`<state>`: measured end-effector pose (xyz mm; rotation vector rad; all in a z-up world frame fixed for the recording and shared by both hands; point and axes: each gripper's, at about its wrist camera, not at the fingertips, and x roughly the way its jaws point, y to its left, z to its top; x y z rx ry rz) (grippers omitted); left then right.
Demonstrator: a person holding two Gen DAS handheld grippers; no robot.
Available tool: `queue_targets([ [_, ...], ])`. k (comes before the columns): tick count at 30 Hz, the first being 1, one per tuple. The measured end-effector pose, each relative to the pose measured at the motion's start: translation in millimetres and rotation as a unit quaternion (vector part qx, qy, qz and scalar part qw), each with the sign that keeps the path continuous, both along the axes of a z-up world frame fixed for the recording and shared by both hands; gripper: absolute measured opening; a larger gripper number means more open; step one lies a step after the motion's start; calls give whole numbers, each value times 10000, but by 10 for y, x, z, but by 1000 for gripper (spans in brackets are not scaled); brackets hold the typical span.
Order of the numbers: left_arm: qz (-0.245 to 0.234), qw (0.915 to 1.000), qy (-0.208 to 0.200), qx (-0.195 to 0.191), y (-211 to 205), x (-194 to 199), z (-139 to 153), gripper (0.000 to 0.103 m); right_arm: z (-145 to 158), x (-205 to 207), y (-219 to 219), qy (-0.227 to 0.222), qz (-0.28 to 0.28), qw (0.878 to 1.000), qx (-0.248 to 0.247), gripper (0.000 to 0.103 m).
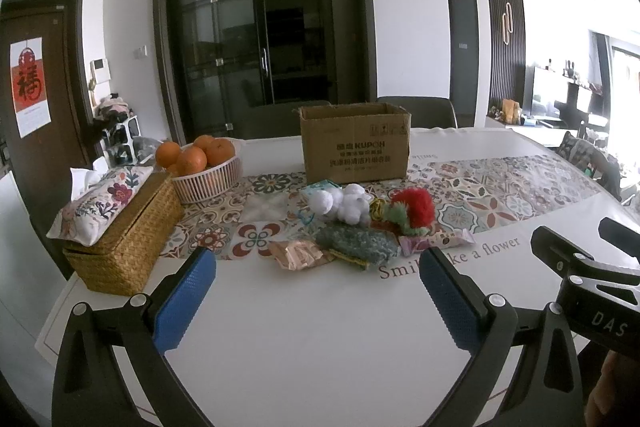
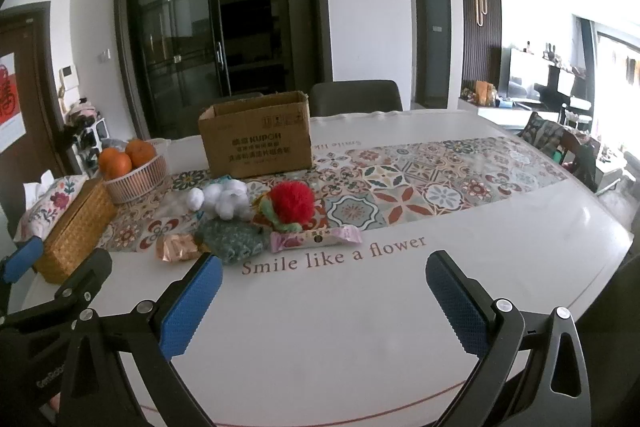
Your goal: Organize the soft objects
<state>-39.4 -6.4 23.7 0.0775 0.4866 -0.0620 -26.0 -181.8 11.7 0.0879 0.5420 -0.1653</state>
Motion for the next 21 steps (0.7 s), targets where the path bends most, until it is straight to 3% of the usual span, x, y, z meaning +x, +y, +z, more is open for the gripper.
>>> queue_targets([
  [10,-22,9999,109,-16,-14,22,-53,103,-17,-32,37,81,0,10000,21,103],
  [21,-7,9980,628,10,-10,345,-257,103,-246,283,91,653,109,9978,99,103],
])
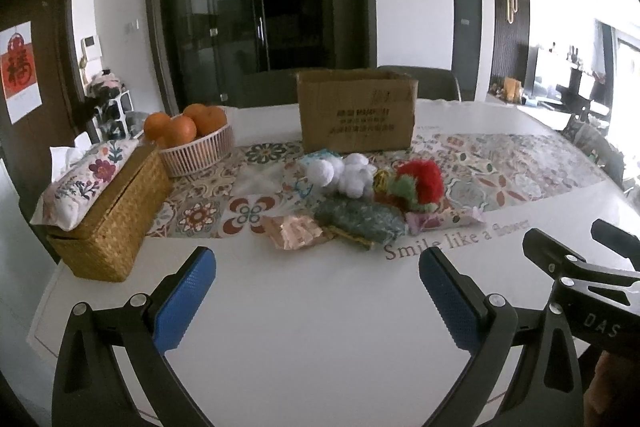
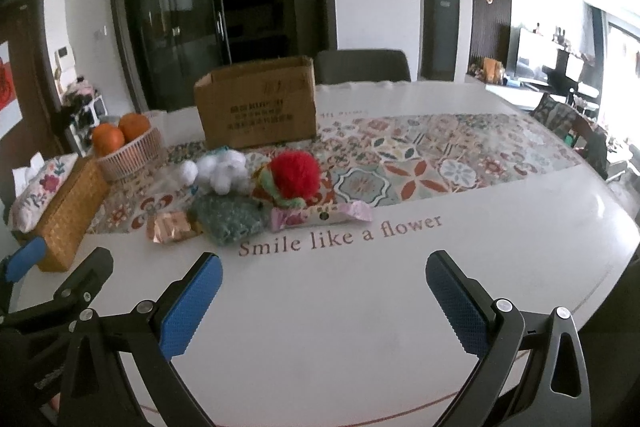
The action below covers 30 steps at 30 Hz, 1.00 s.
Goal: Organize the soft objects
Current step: 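Move the left gripper to the white plush toy while the right gripper approaches the red pompom toy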
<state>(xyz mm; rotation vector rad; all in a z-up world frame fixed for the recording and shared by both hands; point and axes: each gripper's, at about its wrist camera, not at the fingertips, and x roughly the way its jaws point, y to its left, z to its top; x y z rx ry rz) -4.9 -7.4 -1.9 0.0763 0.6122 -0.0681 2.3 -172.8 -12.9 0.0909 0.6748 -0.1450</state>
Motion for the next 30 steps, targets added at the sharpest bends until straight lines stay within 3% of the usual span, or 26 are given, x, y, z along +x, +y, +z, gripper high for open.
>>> queue_targets([
  [20,72,9980,625,-55,116,806,-185,103,-70,940,54,433,171,9989,-58,103],
  [30,-38,9981,603,150,94,1268,-175,103,-112,1429,70,579,191,9981,54,103],
])
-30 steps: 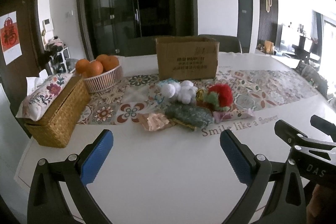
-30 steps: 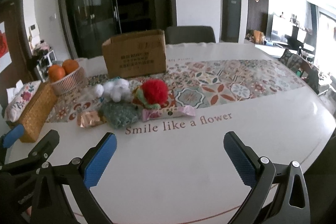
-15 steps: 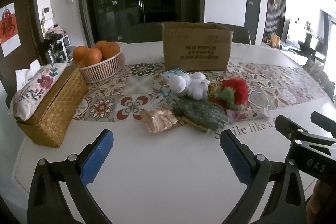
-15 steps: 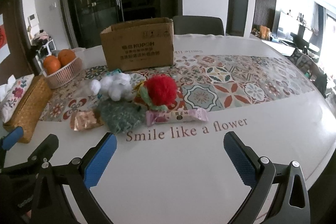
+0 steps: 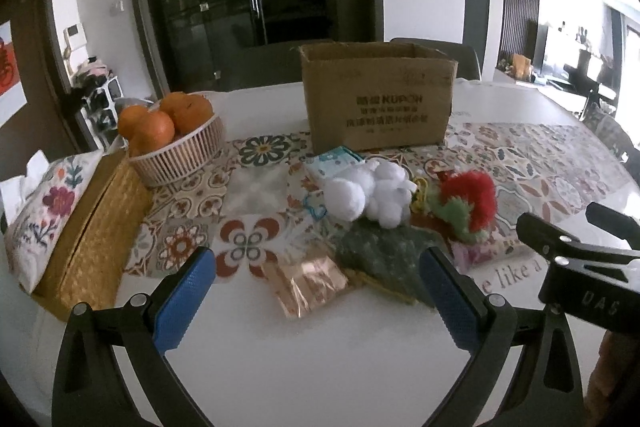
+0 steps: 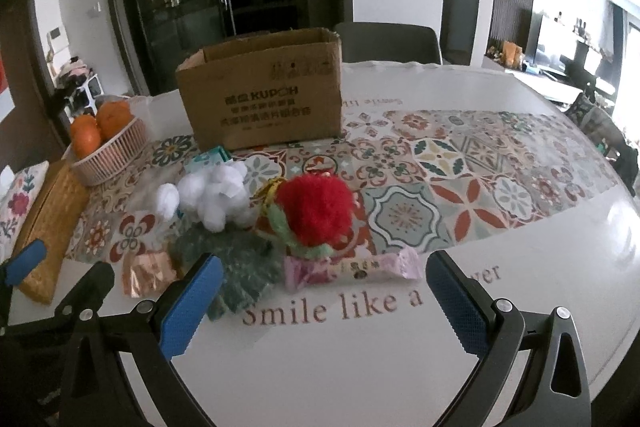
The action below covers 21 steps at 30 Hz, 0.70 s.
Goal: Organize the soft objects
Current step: 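Move the left gripper to the white plush toy while the right gripper approaches the red pompom toy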
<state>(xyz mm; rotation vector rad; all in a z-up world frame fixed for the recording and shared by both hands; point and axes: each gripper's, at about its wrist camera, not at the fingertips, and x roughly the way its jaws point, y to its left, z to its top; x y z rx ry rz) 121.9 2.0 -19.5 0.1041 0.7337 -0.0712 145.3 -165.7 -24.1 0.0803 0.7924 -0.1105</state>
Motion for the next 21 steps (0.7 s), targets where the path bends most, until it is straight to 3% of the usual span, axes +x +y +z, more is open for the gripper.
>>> queue_targets([
  [10,-253,9997,65,-21,-42,365,-99,96,-146,410,2,185,117,9997,109,103],
  [14,-292,9995,126,-42,-71,515,-180,89,-264,577,-30,378,147,9989,237,102],
  [21,-388,9988,287,-50,-154,727,-344,83,-463,801,-82,602,206,9974,344,97],
])
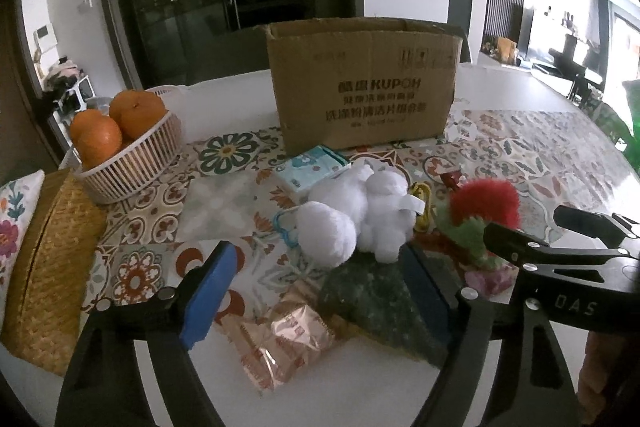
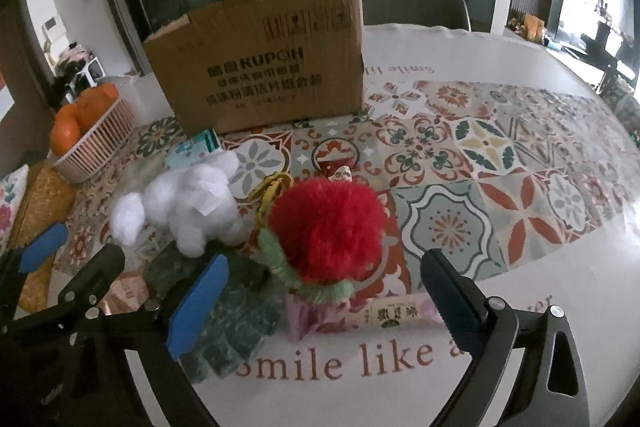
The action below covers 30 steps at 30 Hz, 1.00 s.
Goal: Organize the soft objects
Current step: 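Move the left gripper to the white plush toy while the right gripper approaches the red pompom toy, then close the left gripper on the white plush toy while the right gripper closes on the red pompom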
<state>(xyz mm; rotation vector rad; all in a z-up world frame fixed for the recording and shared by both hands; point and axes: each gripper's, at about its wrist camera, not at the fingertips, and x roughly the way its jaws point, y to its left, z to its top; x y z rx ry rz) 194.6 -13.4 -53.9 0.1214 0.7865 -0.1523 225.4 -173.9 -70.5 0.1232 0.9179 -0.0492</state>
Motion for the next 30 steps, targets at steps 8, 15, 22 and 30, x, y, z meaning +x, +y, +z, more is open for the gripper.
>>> queue_targets([
  [8,-4,9995,316,-38,-62,212,-205,70,-215,224,-78,270,-36,9995,180,92],
  [15,0,9988,481,-84,-68,361,-316,58,-334,353,-86,372,-78,9991,212,87],
  [22,39,9976,657,-217,-47,488,-411,37,-432,478,-89,504,-108,9983,285,76],
  [30,-13,9966,717,-397,-25,515,-449,25,-481,519,-84,589,-60,9975,387,47],
])
